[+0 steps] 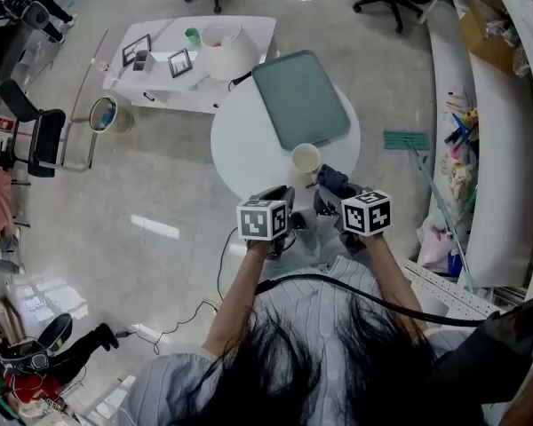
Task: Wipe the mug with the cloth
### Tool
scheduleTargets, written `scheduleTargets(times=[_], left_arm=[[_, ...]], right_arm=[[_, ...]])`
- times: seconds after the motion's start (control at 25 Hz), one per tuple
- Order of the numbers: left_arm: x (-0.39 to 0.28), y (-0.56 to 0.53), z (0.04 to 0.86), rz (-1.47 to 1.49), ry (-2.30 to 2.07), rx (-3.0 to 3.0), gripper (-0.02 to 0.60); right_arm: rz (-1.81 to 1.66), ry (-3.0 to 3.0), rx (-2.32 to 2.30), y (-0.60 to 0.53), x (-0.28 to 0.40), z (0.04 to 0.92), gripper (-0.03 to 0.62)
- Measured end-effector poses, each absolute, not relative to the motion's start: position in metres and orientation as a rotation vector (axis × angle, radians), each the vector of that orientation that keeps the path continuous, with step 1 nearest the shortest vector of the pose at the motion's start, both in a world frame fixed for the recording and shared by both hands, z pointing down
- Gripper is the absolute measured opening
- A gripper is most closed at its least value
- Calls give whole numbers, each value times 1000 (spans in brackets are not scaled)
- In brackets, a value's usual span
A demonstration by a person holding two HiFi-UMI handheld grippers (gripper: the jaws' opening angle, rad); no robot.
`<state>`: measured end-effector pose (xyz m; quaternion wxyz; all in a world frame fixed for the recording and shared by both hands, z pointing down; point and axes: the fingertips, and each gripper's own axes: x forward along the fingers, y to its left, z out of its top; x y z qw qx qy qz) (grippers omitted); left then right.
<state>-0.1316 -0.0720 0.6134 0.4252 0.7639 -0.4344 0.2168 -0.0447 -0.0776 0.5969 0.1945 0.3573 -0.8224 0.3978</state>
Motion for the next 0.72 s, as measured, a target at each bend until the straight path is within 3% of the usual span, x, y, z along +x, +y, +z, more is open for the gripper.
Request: scheduleTargets(times=[0.72], left_arm=[[-115, -59, 591, 491, -1043, 2106, 67]], right_arm=[[1042, -2328, 883, -63, -56, 582, 80]])
